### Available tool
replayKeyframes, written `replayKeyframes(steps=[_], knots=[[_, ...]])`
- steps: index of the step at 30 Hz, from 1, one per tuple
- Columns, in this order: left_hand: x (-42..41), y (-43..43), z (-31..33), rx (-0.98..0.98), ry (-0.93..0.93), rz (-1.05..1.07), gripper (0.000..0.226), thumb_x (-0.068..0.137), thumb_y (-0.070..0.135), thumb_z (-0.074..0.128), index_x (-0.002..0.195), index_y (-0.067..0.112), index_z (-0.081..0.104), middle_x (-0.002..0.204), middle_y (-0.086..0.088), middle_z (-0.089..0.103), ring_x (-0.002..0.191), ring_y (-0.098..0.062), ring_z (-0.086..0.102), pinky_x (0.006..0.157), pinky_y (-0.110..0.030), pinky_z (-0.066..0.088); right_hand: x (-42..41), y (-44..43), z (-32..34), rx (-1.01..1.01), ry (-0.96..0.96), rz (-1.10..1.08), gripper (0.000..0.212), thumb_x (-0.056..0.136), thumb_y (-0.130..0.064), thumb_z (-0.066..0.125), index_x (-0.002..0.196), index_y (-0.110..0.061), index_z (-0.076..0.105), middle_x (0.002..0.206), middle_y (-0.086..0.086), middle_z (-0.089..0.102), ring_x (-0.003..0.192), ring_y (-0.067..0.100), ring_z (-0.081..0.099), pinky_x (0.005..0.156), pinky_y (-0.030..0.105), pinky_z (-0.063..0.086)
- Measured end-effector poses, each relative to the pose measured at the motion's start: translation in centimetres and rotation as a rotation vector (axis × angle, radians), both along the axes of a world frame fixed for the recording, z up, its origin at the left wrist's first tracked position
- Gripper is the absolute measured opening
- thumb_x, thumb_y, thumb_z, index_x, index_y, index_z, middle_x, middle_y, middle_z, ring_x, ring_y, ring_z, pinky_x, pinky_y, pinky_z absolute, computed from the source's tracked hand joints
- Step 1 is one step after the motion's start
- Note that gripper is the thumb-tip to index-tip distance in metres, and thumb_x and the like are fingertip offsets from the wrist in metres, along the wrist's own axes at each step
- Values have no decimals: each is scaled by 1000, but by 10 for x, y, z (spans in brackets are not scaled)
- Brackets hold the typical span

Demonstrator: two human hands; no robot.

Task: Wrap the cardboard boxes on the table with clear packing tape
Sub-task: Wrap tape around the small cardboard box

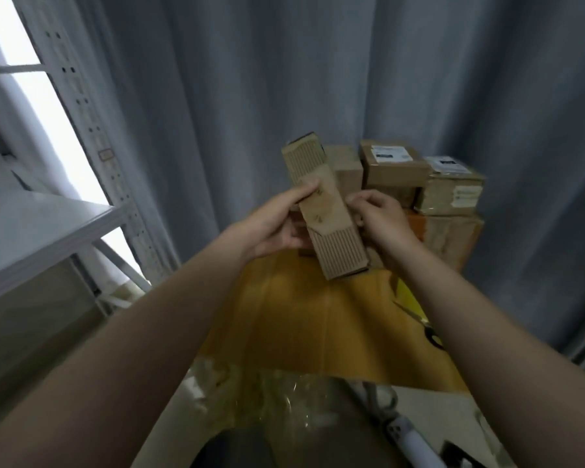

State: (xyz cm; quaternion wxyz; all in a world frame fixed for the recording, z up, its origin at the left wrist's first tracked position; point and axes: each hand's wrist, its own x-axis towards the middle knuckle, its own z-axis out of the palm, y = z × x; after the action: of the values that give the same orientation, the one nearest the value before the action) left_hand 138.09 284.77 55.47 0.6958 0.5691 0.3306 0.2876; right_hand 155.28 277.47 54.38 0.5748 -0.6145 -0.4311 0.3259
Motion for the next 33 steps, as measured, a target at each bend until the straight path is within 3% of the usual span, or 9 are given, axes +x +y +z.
replayKeyframes(steps=[2,4,7,10,15,20,27,30,33], knots=[[-5,-20,-2,81,153,79,56,91,60,65,133,23,62,123,-6,72,114,-30,71,89,-44,62,-4,-20,-8,-75,-47,106,48,90,-69,61,118,-31,71,117,-5,72,110,21,67,97,49,56],[-9,-36,-4,103,186,138,58,90,64,65,133,25,62,116,-2,71,104,-27,74,79,-39,64,-9,-40,-13,-127,-63,213,58,85,-78,60,126,-37,67,122,-8,70,111,19,67,94,49,57],[-17,-58,-14,21,155,161,56,89,65,66,130,26,62,112,2,68,100,-29,74,78,-42,65,-20,-68,-23,-180,-132,266,57,83,-62,75,129,-35,56,118,-7,68,102,17,70,78,35,60],[-27,-76,-14,83,168,172,55,92,61,65,129,20,64,110,-1,73,97,-29,77,82,-47,64,-27,-86,-20,-134,-168,226,58,85,-42,81,133,-29,52,116,-3,69,100,19,72,81,36,61],[-50,-98,3,107,162,265,41,98,51,65,125,21,67,112,-3,77,102,-26,75,82,-41,63,-31,-106,-5,-27,141,274,33,94,-29,70,126,-20,66,118,15,74,99,31,75,79,43,62],[-71,-128,15,131,119,187,45,93,51,70,127,23,66,114,-5,77,101,-30,76,84,-48,63,-43,-126,-2,-16,256,345,45,94,-41,65,129,-14,66,124,18,72,115,39,69,100,55,55],[-90,-144,13,184,100,242,50,93,39,75,133,14,60,112,-6,78,93,-25,78,72,-47,65,-58,-145,0,-36,112,284,29,97,-38,68,121,-22,72,116,7,76,111,31,71,94,55,59],[-95,-141,4,143,66,300,43,95,36,74,130,14,63,110,-7,78,93,-25,78,76,-51,65,-62,-143,-9,-104,17,249,38,92,-46,74,127,-30,68,114,2,76,105,26,74,86,54,62],[-95,-130,-8,55,-1,311,44,96,34,73,133,13,62,117,-8,76,98,-30,77,78,-51,64,-63,-134,-25,-135,137,242,47,89,-47,78,128,-24,65,117,8,75,103,30,75,81,56,63]])
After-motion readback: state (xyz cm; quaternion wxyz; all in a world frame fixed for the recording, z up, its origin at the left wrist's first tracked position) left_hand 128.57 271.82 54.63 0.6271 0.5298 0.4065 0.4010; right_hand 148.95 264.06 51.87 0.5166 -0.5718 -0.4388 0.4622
